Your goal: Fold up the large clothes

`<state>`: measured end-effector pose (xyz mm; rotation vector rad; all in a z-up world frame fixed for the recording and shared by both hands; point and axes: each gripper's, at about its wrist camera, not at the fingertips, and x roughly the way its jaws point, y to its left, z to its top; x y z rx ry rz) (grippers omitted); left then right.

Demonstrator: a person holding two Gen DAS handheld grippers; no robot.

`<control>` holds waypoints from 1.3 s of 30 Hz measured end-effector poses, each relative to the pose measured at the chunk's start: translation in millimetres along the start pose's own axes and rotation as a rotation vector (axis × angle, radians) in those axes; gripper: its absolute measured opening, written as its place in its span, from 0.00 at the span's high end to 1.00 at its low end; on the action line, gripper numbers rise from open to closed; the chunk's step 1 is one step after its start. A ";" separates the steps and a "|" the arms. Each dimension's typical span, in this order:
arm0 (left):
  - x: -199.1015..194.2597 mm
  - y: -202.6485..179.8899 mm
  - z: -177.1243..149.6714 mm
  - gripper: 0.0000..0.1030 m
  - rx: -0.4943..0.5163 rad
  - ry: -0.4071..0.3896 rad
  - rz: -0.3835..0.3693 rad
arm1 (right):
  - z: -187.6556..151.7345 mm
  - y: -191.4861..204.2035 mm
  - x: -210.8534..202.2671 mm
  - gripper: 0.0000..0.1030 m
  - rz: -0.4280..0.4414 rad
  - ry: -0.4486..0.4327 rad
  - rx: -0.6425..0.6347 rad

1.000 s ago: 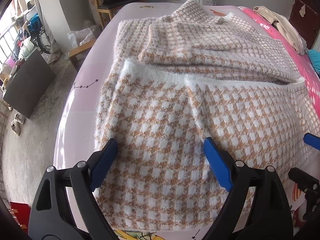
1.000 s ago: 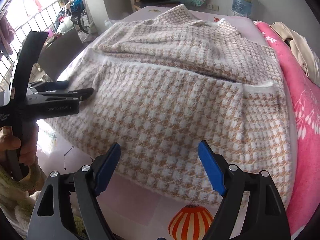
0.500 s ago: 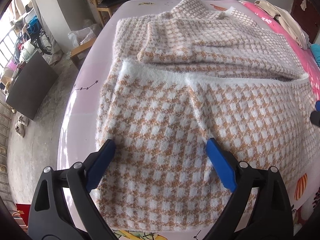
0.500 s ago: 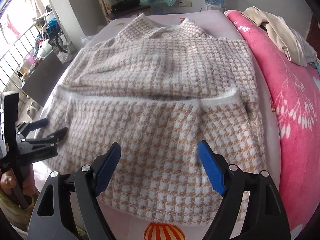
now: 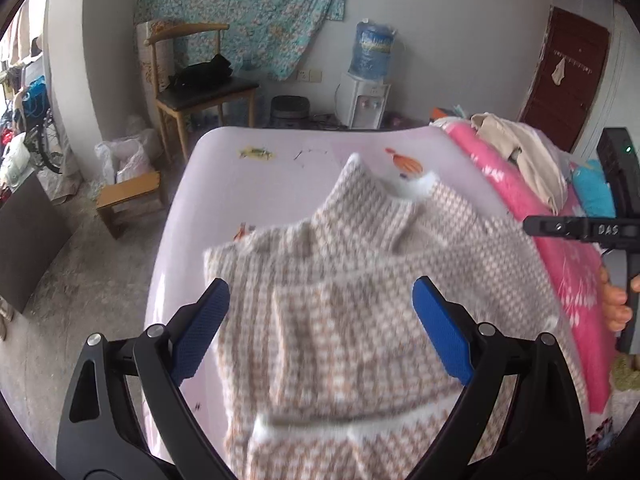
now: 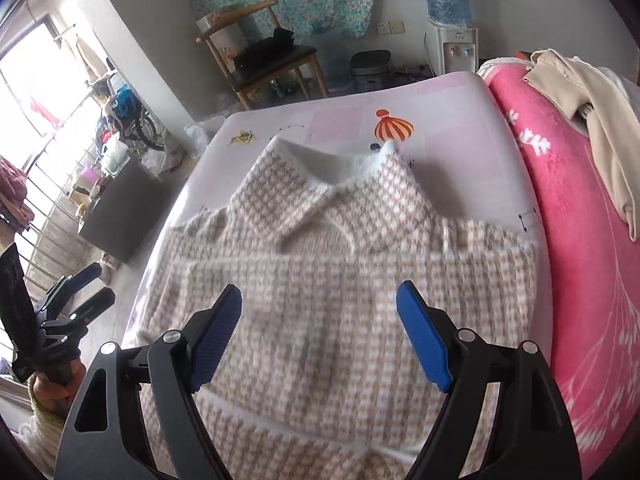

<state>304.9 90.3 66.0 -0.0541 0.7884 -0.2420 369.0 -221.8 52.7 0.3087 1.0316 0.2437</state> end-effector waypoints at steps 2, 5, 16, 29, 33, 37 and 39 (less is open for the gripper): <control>32.5 2.3 33.5 0.13 -0.026 0.025 -0.034 | 29.4 -12.7 21.8 0.24 0.016 0.008 0.034; 85.1 1.7 76.6 0.13 -0.067 0.060 -0.091 | 66.9 -34.2 59.8 0.25 0.016 0.035 0.098; 259.3 -23.6 117.8 0.61 -0.107 0.289 -0.071 | 115.3 -87.9 174.7 0.62 -0.008 0.165 0.260; 153.6 -57.2 104.4 0.90 0.063 0.153 -0.153 | 88.3 -39.4 83.7 0.89 0.030 0.044 0.062; 103.7 -71.7 75.7 0.90 0.150 0.120 -0.178 | 46.4 -28.8 40.2 0.89 0.034 0.005 -0.004; 69.0 -80.6 31.0 0.89 0.210 0.115 -0.181 | -7.0 -15.8 20.6 0.84 0.026 0.029 -0.098; 60.6 -82.7 8.7 0.89 0.224 0.110 -0.168 | -30.4 -19.1 10.6 0.82 0.044 0.052 -0.103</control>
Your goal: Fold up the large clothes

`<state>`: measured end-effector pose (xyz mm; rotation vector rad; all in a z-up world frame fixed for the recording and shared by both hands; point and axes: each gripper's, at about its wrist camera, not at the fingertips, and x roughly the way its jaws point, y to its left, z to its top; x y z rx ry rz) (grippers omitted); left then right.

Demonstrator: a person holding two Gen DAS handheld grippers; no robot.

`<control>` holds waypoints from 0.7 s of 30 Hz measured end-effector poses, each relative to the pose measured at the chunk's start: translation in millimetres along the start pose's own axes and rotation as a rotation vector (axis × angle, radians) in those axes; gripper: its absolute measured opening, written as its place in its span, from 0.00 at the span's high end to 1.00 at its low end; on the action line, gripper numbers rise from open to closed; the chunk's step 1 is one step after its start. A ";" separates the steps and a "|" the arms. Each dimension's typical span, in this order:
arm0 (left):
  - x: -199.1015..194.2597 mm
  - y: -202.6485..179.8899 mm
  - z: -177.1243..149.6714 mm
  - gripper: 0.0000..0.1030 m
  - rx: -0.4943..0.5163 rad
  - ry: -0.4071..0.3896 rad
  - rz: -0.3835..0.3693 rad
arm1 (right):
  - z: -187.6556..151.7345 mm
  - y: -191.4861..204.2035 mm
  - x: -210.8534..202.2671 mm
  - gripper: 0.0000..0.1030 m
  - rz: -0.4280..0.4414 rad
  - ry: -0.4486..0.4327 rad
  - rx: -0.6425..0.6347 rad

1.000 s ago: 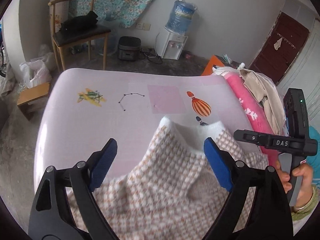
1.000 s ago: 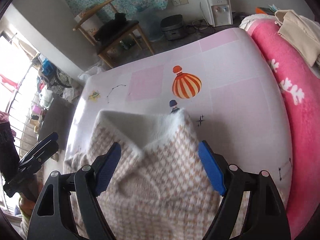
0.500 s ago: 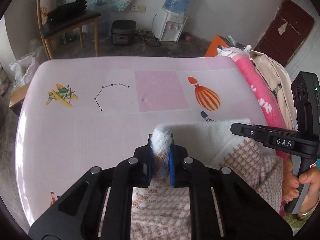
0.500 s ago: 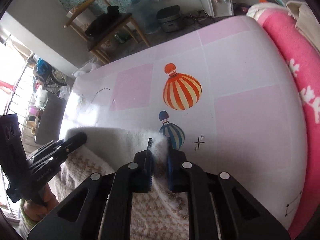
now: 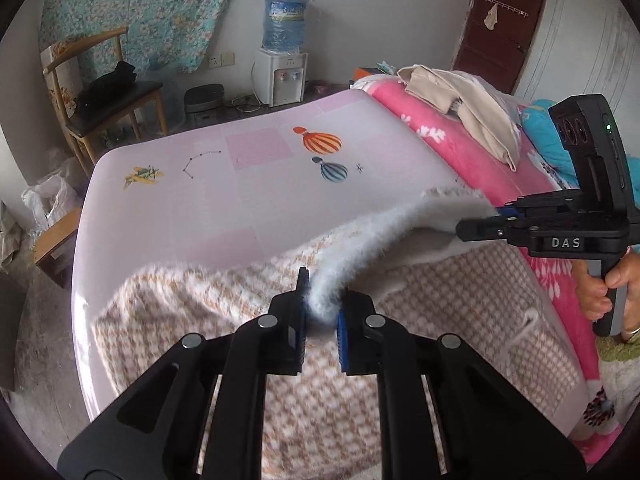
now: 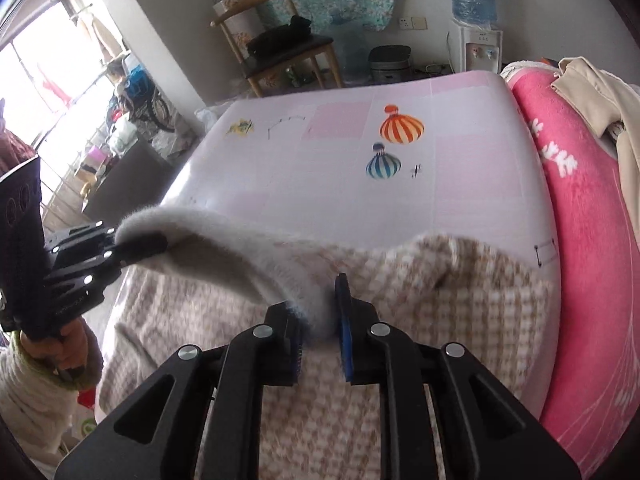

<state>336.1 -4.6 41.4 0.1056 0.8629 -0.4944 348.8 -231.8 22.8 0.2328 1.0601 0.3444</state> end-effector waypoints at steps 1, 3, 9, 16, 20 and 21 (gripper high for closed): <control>-0.6 -2.7 -8.8 0.89 0.001 0.002 0.004 | -6.9 -1.9 -6.3 0.79 0.022 0.003 0.011; -0.1 -5.6 -22.8 0.89 -0.003 0.010 0.000 | -7.7 -8.5 -26.5 0.78 0.107 -0.044 0.061; 8.4 -9.2 -35.9 0.89 0.007 0.012 0.028 | 34.9 8.4 -35.0 0.78 0.191 -0.139 0.063; -6.5 4.8 -55.6 0.79 -0.039 0.038 0.030 | 5.8 13.2 66.6 0.78 0.185 0.131 0.092; -30.8 28.0 -62.8 0.79 -0.125 0.003 -0.027 | -18.0 3.1 73.6 0.78 0.246 0.112 0.128; -31.7 34.7 -60.5 0.79 -0.147 0.001 -0.032 | -19.2 1.3 72.7 0.78 0.258 0.109 0.139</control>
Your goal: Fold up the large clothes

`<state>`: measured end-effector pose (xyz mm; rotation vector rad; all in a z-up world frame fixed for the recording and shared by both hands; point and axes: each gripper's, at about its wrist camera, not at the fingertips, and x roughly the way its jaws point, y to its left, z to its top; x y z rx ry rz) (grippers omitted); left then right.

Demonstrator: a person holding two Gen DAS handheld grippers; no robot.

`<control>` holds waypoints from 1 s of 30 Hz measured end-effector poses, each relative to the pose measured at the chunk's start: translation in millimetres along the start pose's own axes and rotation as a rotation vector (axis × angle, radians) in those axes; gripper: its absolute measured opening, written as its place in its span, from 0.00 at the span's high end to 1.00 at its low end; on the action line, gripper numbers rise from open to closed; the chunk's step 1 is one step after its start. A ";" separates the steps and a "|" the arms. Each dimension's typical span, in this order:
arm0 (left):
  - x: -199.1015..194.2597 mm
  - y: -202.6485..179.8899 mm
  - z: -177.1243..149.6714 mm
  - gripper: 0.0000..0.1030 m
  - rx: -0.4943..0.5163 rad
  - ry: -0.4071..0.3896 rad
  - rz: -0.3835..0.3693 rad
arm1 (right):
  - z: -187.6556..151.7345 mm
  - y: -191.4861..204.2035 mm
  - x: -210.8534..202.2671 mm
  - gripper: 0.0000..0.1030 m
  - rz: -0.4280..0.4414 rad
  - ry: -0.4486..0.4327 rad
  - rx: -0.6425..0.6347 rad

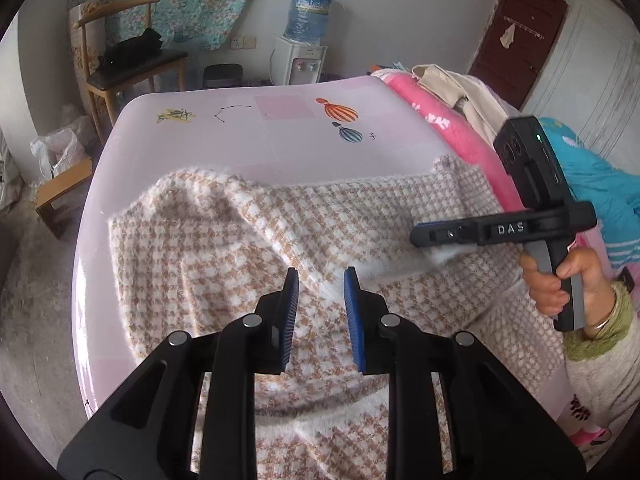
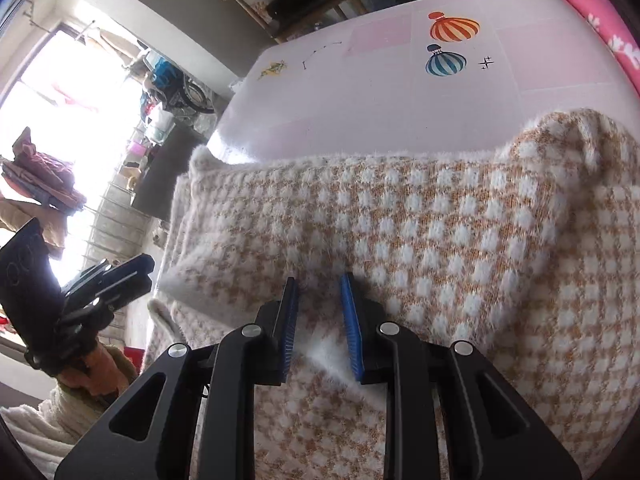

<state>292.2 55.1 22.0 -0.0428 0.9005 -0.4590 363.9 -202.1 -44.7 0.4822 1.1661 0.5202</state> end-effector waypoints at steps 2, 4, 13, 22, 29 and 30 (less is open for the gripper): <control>5.7 15.3 11.2 0.76 -0.075 0.014 -0.021 | -0.6 -0.7 -0.2 0.78 0.006 -0.002 0.007; 17.2 37.9 24.1 0.47 -0.210 0.033 -0.081 | -1.0 0.2 -1.2 0.78 0.001 -0.005 0.008; 92.8 100.3 61.4 0.72 -0.478 0.134 -0.172 | -1.3 4.4 -0.2 0.78 0.005 -0.004 0.013; 81.1 107.3 57.6 0.72 -0.479 0.099 -0.106 | -5.1 14.2 7.4 0.78 -0.010 -0.002 -0.011; 39.3 41.4 63.4 0.72 -0.222 0.018 -0.145 | -6.1 11.9 8.1 0.78 -0.011 -0.016 0.001; 47.1 26.9 63.6 0.72 -0.176 0.049 -0.161 | -6.8 12.6 7.6 0.78 -0.016 -0.017 -0.001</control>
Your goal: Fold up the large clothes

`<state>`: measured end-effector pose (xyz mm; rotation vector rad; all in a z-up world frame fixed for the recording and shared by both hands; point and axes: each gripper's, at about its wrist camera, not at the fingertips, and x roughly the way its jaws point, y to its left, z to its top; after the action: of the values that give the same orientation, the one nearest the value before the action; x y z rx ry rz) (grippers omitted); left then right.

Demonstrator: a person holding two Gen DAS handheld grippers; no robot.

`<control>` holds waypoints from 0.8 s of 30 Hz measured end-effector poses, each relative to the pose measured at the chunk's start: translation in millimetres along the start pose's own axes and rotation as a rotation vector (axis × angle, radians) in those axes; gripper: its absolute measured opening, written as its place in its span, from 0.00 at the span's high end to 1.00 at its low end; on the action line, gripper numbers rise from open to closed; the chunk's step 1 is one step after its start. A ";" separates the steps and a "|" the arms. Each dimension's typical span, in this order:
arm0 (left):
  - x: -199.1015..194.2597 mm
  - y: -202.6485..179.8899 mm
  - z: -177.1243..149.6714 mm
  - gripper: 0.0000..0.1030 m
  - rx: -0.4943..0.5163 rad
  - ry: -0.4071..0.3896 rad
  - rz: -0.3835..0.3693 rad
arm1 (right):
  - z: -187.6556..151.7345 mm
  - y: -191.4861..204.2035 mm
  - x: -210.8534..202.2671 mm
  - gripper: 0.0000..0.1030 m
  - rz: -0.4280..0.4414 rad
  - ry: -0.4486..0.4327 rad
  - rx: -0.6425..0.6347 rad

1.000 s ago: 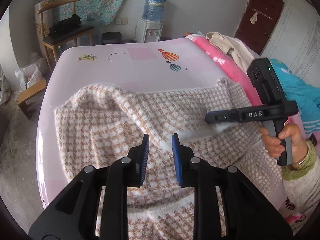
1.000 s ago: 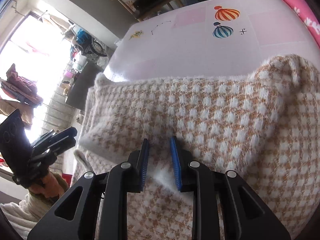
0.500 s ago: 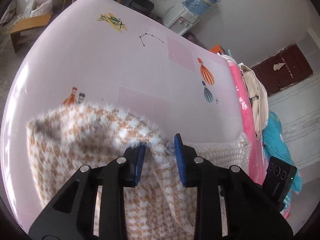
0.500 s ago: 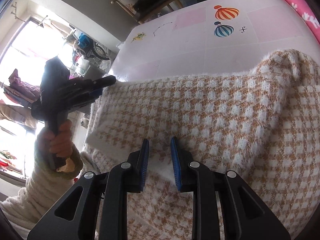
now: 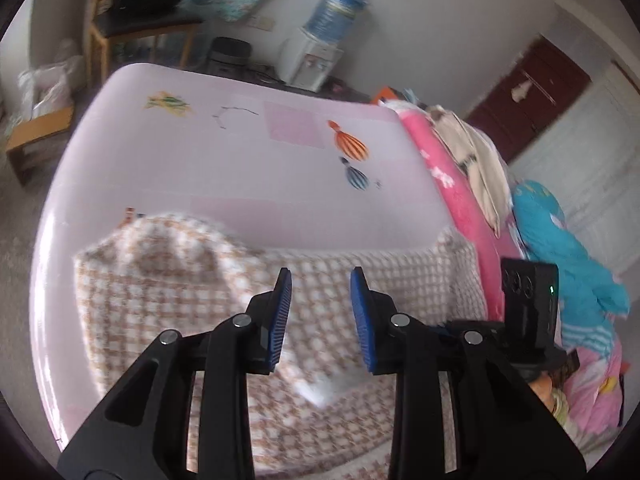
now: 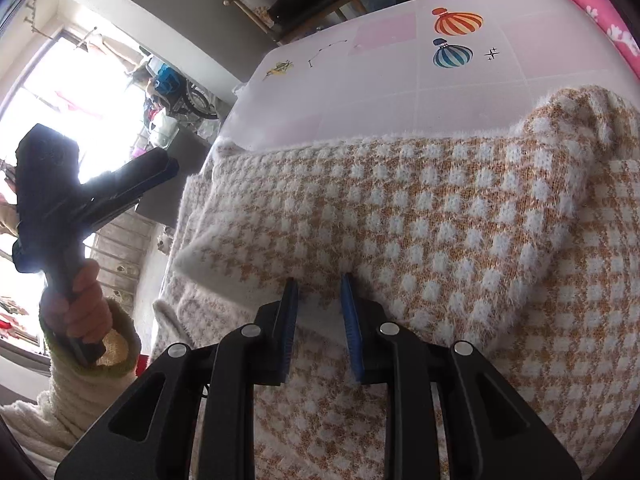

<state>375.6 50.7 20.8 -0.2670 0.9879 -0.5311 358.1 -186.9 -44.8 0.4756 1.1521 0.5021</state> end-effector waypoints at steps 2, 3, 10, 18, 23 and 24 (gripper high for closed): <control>26.0 -16.1 -10.9 0.72 0.071 0.104 0.046 | -2.3 1.8 -3.0 0.78 -0.020 0.018 -0.004; 39.2 -18.2 -19.5 0.72 0.094 0.160 0.090 | -5.6 3.2 -6.5 0.78 -0.038 0.031 -0.009; 38.4 -3.6 -42.9 0.72 0.098 0.150 0.120 | 31.4 13.6 -61.0 0.78 -0.256 -0.104 -0.058; 24.0 -5.0 -51.8 0.72 0.117 0.112 0.119 | 36.2 -13.7 -14.7 0.73 -0.430 -0.055 -0.158; -11.9 -10.3 -22.0 0.72 0.183 -0.004 0.172 | 54.1 24.7 -32.7 0.73 -0.356 -0.112 -0.195; -9.5 -11.9 -13.5 0.72 0.180 -0.007 0.166 | 58.6 32.0 -27.9 0.73 -0.322 -0.115 -0.208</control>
<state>356.5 46.1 25.7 -0.0256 0.9389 -0.4637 399.9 -183.9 14.2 0.1327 1.0288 0.3053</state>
